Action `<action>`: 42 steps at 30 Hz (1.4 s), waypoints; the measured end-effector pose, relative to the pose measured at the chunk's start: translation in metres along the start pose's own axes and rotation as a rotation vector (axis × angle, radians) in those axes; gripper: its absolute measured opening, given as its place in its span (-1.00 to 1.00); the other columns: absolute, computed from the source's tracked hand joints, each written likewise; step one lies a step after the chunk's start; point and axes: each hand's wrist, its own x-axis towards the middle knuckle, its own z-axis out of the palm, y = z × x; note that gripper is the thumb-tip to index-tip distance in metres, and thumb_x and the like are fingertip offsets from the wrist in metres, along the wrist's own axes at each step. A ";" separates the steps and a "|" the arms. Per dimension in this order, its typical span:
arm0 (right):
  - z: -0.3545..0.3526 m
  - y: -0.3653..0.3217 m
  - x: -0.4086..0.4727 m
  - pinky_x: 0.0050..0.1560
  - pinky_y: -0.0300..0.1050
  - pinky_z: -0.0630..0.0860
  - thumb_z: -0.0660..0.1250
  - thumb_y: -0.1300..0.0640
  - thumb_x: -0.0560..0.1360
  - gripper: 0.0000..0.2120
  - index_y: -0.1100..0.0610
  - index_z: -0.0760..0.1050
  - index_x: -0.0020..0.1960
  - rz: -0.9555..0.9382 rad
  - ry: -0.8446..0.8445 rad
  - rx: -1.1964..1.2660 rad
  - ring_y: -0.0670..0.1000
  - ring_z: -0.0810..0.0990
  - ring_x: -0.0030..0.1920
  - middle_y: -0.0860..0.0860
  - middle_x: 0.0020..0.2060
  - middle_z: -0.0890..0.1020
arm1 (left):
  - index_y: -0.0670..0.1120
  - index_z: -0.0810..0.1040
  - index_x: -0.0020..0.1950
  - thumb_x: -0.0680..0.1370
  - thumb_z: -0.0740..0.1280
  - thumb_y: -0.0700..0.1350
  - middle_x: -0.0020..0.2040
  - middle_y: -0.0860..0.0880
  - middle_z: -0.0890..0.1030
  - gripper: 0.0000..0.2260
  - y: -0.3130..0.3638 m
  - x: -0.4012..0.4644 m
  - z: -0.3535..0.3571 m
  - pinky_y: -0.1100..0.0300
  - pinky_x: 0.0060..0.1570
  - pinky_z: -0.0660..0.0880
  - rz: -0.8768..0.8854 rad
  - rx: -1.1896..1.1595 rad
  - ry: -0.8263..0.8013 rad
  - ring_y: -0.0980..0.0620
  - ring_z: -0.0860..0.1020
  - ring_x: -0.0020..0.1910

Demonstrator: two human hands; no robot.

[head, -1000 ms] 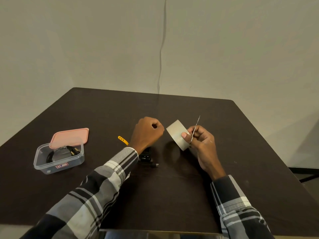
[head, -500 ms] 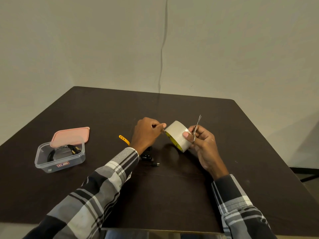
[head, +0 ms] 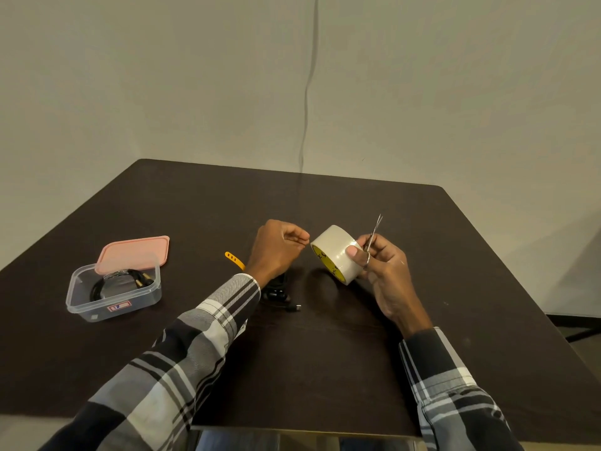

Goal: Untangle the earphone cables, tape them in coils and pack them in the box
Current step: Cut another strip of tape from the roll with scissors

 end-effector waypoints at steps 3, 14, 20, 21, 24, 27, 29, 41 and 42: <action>0.001 0.000 0.000 -0.13 -0.02 0.56 0.46 0.18 0.36 -0.81 0.17 0.53 -0.07 -0.003 -0.005 0.003 -0.06 0.67 -0.13 -0.03 -0.20 0.69 | -0.20 0.68 0.04 0.48 0.31 -0.44 -0.02 -0.11 0.71 -0.74 0.000 0.000 0.002 0.26 0.04 0.59 -0.003 0.029 -0.030 0.06 0.67 -0.04; -0.008 -0.003 0.010 -0.26 -0.11 0.55 0.47 0.18 0.37 -0.84 0.12 0.56 -0.07 0.024 -0.154 -0.080 -0.02 0.63 -0.18 -0.01 -0.20 0.66 | -0.02 0.70 0.07 0.42 0.31 -0.40 0.05 0.00 0.71 -0.62 -0.004 0.004 -0.008 0.05 0.11 0.59 0.098 0.297 -0.079 0.08 0.65 0.02; -0.021 -0.015 0.038 -0.19 -0.08 0.55 0.53 -0.03 0.27 -0.65 0.06 0.63 0.00 0.108 -0.288 -0.232 0.05 0.61 -0.10 0.03 -0.09 0.65 | -0.04 0.72 -0.07 0.45 0.43 -0.31 -0.15 0.03 0.72 -0.81 0.003 0.006 -0.005 0.08 -0.02 0.63 0.168 0.205 -0.049 0.15 0.67 -0.16; -0.024 -0.017 0.044 -0.16 -0.06 0.53 0.53 -0.03 0.27 -0.65 0.06 0.64 0.01 0.126 -0.304 -0.248 0.07 0.60 -0.08 0.04 -0.06 0.65 | -0.06 0.71 0.00 0.45 0.35 -0.40 -0.06 0.00 0.72 -0.71 0.005 0.007 -0.004 0.08 0.05 0.62 0.175 0.176 -0.089 0.12 0.67 -0.06; -0.033 -0.022 0.058 -0.13 -0.05 0.53 0.55 -0.01 0.27 -0.65 0.04 0.65 0.02 0.147 -0.319 -0.279 0.06 0.61 -0.05 0.02 -0.04 0.66 | -0.15 0.58 0.28 0.43 0.26 -0.50 0.23 -0.06 0.61 -0.52 0.014 0.004 0.002 0.29 0.14 0.52 0.202 0.067 -0.294 0.08 0.56 0.21; -0.036 -0.025 0.067 -0.18 -0.06 0.53 0.59 0.09 0.32 -0.69 0.06 0.65 0.03 0.101 -0.207 -0.312 0.04 0.61 -0.09 -0.04 -0.11 0.67 | -0.18 0.50 0.34 0.48 0.32 -0.42 0.25 -0.09 0.58 -0.57 0.015 0.007 0.010 0.33 0.14 0.50 0.215 -0.056 -0.379 0.05 0.55 0.25; -0.031 -0.024 0.070 -0.19 -0.05 0.53 0.56 0.11 0.40 -0.73 0.12 0.62 0.06 0.036 -0.038 -0.366 0.04 0.62 -0.10 -0.01 -0.12 0.70 | -0.16 0.55 0.27 0.51 0.41 -0.27 0.13 -0.09 0.64 -0.68 0.012 0.009 0.013 0.24 0.09 0.54 0.220 -0.064 -0.358 0.00 0.61 0.13; 0.006 -0.014 0.015 -0.01 0.18 0.64 0.49 -0.01 0.49 -0.64 0.32 0.64 -0.04 0.178 0.307 -0.181 0.16 0.72 -0.09 0.24 -0.10 0.72 | -0.19 0.54 0.09 0.48 0.48 -0.22 -0.04 -0.12 0.68 -0.77 0.020 0.003 0.043 0.09 -0.07 0.62 0.066 -0.199 -0.212 -0.07 0.67 -0.08; 0.010 -0.015 0.015 -0.02 0.16 0.65 0.48 0.03 0.50 -0.70 0.30 0.64 -0.04 0.185 0.320 -0.145 0.15 0.71 -0.10 0.24 -0.08 0.72 | -0.17 0.54 0.09 0.47 0.48 -0.22 -0.03 -0.11 0.67 -0.77 0.021 0.001 0.044 0.10 -0.06 0.62 0.073 -0.176 -0.215 -0.05 0.67 -0.08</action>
